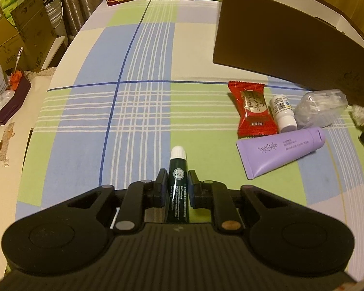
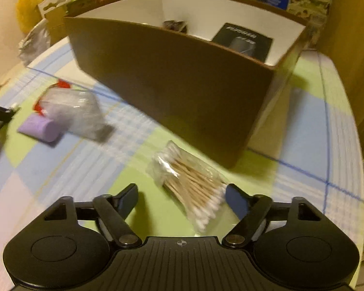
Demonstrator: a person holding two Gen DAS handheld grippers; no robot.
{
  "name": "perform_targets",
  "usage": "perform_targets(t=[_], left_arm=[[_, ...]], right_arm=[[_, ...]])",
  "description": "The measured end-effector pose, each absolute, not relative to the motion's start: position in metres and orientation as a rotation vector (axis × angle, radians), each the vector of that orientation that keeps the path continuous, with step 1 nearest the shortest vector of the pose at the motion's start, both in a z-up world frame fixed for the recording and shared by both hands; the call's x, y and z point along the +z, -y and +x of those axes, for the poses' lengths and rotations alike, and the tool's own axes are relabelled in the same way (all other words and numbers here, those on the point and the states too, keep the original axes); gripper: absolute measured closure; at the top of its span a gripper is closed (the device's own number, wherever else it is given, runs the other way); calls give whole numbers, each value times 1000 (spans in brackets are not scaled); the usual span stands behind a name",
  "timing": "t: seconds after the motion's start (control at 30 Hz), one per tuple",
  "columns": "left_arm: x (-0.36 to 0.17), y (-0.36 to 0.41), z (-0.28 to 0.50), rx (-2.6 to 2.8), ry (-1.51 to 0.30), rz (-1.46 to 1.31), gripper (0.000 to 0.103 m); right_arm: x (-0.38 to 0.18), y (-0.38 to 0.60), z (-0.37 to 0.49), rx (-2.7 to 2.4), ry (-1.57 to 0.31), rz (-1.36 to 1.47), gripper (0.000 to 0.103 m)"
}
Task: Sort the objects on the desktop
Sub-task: 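Grasp the green tube with the left tool while the right grasps the cotton swab bag, then carry the green tube and cotton swab bag over the brown box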
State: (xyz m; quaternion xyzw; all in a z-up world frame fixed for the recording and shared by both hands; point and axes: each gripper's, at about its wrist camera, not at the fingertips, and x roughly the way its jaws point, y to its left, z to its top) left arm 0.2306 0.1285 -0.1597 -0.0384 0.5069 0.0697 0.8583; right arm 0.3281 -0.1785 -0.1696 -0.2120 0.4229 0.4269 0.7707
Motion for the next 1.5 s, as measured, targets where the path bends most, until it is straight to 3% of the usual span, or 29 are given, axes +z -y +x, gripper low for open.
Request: perform_targets(t=[0.07,0.3,0.77,0.8,0.83,0.9,0.97,1.5], left_arm=[[-160,-128,230,143,-1064,-78,89],[-159,-125,229,133,-1064,-75,89],[-160,-123,228,108,-1067,-56,88],[-160,-123,228,104,-1068,-49,88],[-160,-123,229,99,-1070,-44,88],[-160,-124,229,94,-1071,-48,89],[-160,-124,228,92,-1071,-48,89],[-155,-105,222,41,-1085,-31,90]], right_arm=[[-165,176,321,950,-965,-415,36],[-156,152,275,1003,-1065,-292,37],[-155,130,290,717,-965,-202,38],[-157,127,291,716,-966,-202,40],[-159,124,290,718,-971,-211,50],[-164,119,287,718,-970,-244,57],[-165,117,280,723,-945,-299,71],[-156,153,234,768,-1058,-216,80]])
